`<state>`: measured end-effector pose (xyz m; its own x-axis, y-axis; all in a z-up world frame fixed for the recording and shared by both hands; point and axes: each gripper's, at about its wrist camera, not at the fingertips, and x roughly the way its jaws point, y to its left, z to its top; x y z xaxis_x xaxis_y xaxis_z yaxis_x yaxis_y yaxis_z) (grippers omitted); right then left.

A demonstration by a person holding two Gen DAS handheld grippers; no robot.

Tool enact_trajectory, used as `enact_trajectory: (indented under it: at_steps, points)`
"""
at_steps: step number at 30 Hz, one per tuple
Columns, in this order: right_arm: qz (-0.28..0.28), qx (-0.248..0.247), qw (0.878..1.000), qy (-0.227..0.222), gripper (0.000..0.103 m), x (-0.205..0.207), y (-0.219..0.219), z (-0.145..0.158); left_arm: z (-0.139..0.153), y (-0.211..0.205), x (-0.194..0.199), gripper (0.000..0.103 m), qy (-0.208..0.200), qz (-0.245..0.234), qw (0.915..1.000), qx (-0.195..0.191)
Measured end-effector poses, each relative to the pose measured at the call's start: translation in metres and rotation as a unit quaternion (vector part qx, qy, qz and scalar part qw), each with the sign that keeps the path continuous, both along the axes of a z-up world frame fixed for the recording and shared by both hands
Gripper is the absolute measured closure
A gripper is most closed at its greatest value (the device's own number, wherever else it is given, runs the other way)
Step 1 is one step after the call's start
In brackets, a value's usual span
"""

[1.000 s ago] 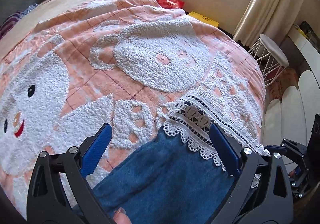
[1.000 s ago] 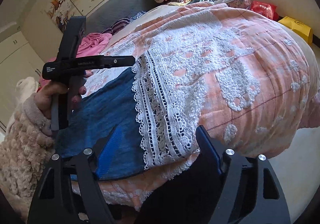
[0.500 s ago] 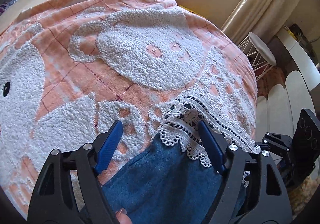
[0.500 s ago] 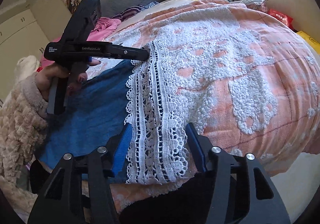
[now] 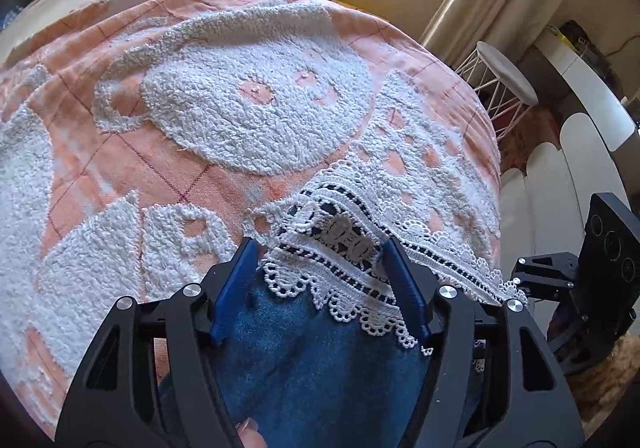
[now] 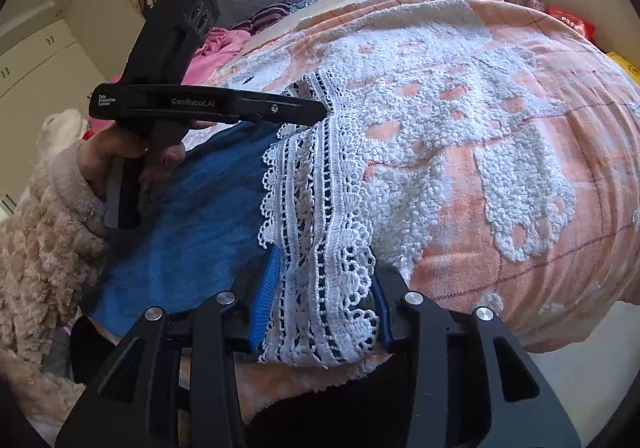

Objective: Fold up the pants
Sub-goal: 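Close both grippers on the lace-trimmed edge and lift it, then carry the lace edge over the denim with both grippers and release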

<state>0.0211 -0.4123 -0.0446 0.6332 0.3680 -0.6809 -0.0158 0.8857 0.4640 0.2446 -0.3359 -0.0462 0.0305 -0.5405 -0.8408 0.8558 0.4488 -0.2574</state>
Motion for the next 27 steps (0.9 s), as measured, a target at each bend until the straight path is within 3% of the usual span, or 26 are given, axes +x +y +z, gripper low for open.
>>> enact_trajectory:
  at_steps: [3,4,7,17,27]
  points:
    - [-0.004,0.021,1.0,-0.001,0.081,-0.001,-0.006,0.001,0.007,-0.001,-0.005,0.066,-0.021,0.009,0.9997,0.004]
    - [-0.006,0.023,1.0,-0.004,0.084,-0.003,-0.006,0.002,0.01,0.0,-0.005,0.074,-0.024,0.014,0.9996,0.004]
    - [-0.003,0.019,1.0,-0.015,0.085,-0.009,-0.001,0.009,0.014,0.005,-0.006,0.082,-0.019,0.018,0.9996,-0.003]
    - [0.024,0.002,0.998,-0.051,0.086,-0.018,0.035,0.051,0.047,0.04,-0.021,0.087,-0.021,0.034,0.9974,-0.06]
    - [0.074,-0.024,0.994,-0.075,0.086,-0.013,0.097,0.092,0.081,0.113,-0.032,0.088,-0.038,0.058,0.9905,-0.119]
